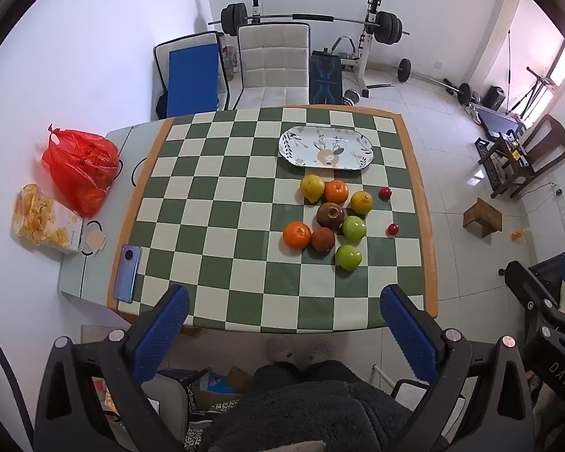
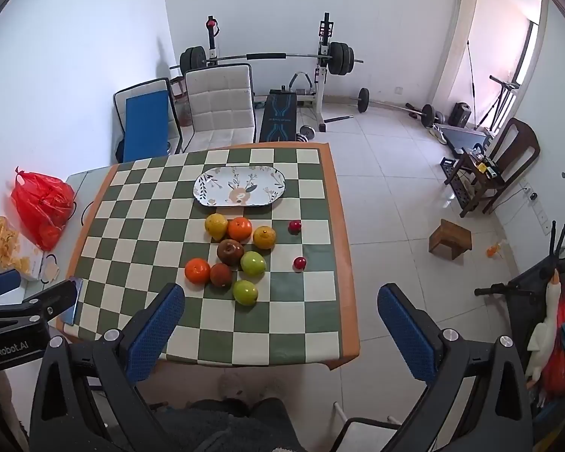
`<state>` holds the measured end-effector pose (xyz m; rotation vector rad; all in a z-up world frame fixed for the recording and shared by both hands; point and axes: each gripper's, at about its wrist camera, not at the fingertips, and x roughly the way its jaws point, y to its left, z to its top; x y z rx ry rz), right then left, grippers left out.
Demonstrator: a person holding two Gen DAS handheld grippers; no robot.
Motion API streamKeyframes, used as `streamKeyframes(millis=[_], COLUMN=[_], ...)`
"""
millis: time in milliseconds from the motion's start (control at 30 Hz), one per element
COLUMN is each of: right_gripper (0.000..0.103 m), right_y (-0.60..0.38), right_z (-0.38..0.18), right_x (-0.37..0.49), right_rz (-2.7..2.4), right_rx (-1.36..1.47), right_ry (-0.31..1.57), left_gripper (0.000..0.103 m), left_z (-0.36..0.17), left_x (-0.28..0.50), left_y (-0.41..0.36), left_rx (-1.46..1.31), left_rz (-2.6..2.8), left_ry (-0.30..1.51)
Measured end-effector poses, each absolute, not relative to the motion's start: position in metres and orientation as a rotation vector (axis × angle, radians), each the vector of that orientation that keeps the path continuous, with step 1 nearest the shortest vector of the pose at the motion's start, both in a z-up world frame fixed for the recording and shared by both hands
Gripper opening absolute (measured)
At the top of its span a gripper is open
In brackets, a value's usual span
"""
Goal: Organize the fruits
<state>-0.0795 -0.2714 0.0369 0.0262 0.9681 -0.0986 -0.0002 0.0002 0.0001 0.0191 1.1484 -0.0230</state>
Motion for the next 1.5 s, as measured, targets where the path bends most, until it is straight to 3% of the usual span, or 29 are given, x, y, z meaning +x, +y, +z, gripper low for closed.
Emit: streamKeyframes(millis=[1500], right_gripper=[0.103], right_y=[-0.27], right_z=[0.04], right_x=[-0.076], right_rz=[-0.078], right_rx=[0.062], right_ry=[0.968], left_gripper=[0.103], left_z=[0.01], left_x=[0.003], left_y=[-0.007], left_rx=[0.023], left_rz=[-0.036], left_ry=[1.147])
